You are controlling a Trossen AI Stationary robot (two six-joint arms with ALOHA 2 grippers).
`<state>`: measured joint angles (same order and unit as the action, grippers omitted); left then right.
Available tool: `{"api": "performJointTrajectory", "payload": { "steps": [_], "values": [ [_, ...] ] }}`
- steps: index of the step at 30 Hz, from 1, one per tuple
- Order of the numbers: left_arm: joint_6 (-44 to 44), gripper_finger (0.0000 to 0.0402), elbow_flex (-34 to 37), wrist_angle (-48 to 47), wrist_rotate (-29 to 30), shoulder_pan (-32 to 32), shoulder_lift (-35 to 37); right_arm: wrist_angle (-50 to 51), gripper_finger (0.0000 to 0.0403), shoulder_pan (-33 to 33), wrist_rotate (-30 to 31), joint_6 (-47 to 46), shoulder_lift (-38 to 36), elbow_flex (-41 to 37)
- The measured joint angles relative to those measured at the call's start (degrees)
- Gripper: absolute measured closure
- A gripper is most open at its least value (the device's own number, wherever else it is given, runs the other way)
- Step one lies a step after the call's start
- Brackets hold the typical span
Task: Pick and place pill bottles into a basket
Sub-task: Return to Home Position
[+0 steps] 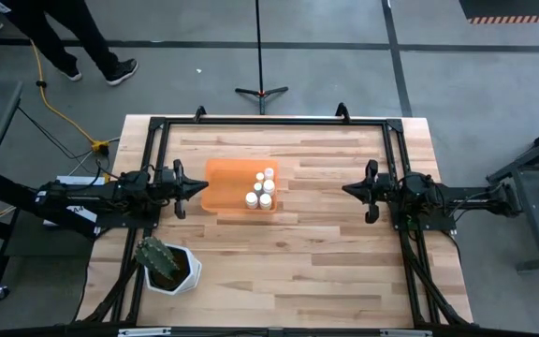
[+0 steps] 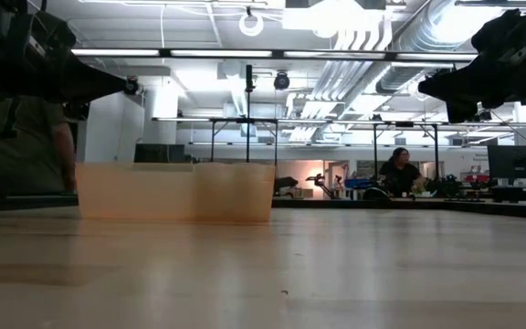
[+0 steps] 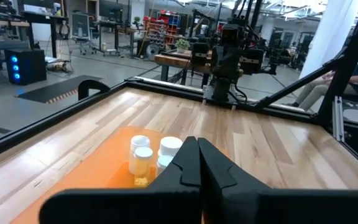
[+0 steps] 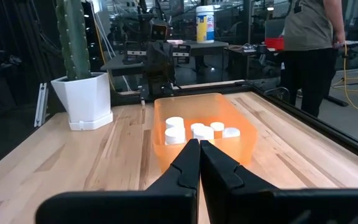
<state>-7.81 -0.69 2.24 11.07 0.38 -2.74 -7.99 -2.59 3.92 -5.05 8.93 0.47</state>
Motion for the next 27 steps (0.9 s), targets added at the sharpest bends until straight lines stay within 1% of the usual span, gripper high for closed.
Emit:
{"api": "performJointTrajectory", "payload": {
  "steps": [2,6,8,10,14,17,19,23,25,27],
  "values": [
    [-0.06,0.0374,0.00,0.00,0.00,-0.02,0.00,0.00,0.0402,0.00,0.00,0.12,0.00,0.00],
    [-0.15,0.0340,0.00,0.00,0.00,-0.02,0.00,0.00,0.0399,0.01,0.00,0.10,0.00,0.00],
    [-0.15,0.0336,0.00,-0.02,0.00,-0.01,0.00,0.00,0.0400,0.02,-0.02,0.10,0.00,0.00],
    [-0.15,0.0343,0.00,-0.03,0.00,-0.02,0.00,0.00,0.0402,0.02,-0.02,0.10,0.00,0.00],
    [0.09,0.0380,0.00,-0.21,-0.26,-0.02,-0.02,0.00,0.0399,0.02,-0.04,0.06,0.00,0.00],
    [0.17,0.0379,0.00,-0.20,-0.26,-0.02,-0.02,0.00,0.0400,0.01,-0.04,0.06,0.00,-0.01],
    [0.01,0.0364,0.00,-0.19,-0.26,-0.02,-0.02,0.04,0.0402,0.02,-0.04,0.06,0.00,-0.02],
    [-0.63,0.0312,0.00,-0.17,-0.28,-0.02,-0.02,0.71,0.0399,0.02,-0.04,0.04,0.00,-0.02],
    [-1.01,0.0300,0.00,-0.15,-0.28,-0.02,-0.02,1.05,0.0399,0.00,-0.04,0.04,0.00,-0.02],
    [-1.03,0.0297,0.00,-0.15,-0.28,-0.02,-0.02,1.28,0.0401,0.02,-0.04,0.20,0.00,-0.02]
  ]
}}
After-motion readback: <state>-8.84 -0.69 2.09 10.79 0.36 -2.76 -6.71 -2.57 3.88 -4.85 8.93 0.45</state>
